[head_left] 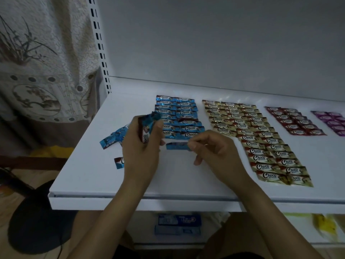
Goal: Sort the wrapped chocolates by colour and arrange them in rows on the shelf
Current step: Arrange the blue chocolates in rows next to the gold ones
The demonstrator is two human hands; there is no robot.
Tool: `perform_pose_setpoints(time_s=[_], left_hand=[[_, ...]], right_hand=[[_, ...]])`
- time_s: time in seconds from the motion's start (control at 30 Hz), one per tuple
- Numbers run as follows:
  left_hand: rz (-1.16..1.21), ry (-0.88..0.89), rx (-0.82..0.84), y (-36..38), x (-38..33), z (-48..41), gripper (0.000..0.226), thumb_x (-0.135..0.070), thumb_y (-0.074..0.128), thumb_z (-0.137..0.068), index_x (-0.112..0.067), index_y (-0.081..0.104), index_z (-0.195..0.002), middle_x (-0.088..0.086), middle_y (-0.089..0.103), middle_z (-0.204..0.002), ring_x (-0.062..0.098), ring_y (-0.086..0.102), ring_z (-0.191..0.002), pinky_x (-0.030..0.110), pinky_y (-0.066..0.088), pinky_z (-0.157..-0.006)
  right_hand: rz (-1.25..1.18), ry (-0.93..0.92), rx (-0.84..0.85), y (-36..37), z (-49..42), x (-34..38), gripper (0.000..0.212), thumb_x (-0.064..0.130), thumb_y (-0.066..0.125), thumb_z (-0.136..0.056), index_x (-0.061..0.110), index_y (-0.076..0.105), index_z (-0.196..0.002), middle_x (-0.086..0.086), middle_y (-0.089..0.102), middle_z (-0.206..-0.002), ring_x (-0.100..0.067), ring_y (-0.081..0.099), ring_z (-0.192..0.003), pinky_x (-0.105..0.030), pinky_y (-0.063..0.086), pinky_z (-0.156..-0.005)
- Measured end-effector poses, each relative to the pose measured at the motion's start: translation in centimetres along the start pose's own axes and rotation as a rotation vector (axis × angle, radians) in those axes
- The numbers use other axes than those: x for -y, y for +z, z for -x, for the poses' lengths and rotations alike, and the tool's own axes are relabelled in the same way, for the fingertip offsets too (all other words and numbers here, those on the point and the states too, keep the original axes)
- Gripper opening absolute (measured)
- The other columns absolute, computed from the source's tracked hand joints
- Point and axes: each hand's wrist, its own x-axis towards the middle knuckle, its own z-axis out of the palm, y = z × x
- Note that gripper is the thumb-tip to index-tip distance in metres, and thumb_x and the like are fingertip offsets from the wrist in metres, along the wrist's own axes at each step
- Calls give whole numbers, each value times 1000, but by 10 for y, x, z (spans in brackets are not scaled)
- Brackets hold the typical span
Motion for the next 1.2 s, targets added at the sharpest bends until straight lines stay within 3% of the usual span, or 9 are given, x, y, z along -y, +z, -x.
perform_pose_setpoints(time_s=[0.2,0.37,0.47,0.63,0.77,0.93,1.0,1.1,1.2], left_hand=[[-303,13,172,-11,8,-6,6,-27,58,-94,-23,54,-95,-19,61,-79,-6,59,-68,8,42,-57],[-501,160,252,-20,8,-11,27,-36,57,-93,-14,60,-108,-7,68,-85,14,65,-75,31,52,-64],[-441,163,228,-32,13,-15,26,-37,58,-93,-15,62,-106,-11,68,-88,8,67,-80,32,56,-66],[-253,-32,123,-41,16,-15,5,-23,61,-93,-28,60,-93,-21,65,-86,-7,64,-78,9,49,-62],[-123,-136,106,-43,16,-15,8,-24,60,-93,-31,61,-92,-11,70,-83,3,68,-78,16,53,-62],[-134,-191,130,-44,19,-16,7,-26,61,-92,-31,63,-96,-10,71,-91,8,69,-83,32,60,-72],[-152,-177,120,-44,19,-15,7,-27,61,-93,-29,63,-99,-8,71,-94,9,68,-85,37,59,-74],[-124,-185,94,-44,18,-15,7,-27,61,-93,-30,63,-98,-8,71,-94,10,69,-86,35,60,-73],[-84,-197,70,-44,17,-15,8,-26,61,-93,-32,64,-97,-6,72,-95,11,69,-87,35,60,-72]], right_hand=[[370,-33,101,-9,8,-19,23,18,76,-77,25,65,-96,9,64,-101,-6,55,-90,-7,38,-69],[533,-67,85,-4,6,-22,28,24,75,-81,22,65,-108,18,57,-99,-1,49,-91,-3,34,-77],[633,-87,114,0,-3,-23,29,30,70,-82,19,68,-109,9,58,-98,-2,46,-89,-5,35,-76],[498,12,248,0,-15,-8,29,5,71,-78,28,59,-89,9,59,-94,-4,53,-89,-13,42,-73],[291,53,311,5,-16,0,30,-2,70,-78,27,64,-84,6,67,-87,-5,60,-82,-14,48,-69],[-85,173,170,5,-16,10,31,-2,66,-82,26,71,-94,0,70,-96,-10,60,-77,-17,48,-62],[-87,179,124,7,-18,8,39,-2,67,-81,26,66,-108,-11,69,-99,-16,60,-76,-22,49,-61],[20,118,32,3,-20,8,39,-3,61,-86,29,64,-108,-7,71,-94,-22,64,-87,-31,55,-71],[366,-49,138,0,-23,9,29,11,54,-90,30,64,-109,12,60,-92,4,55,-84,-7,44,-68]])
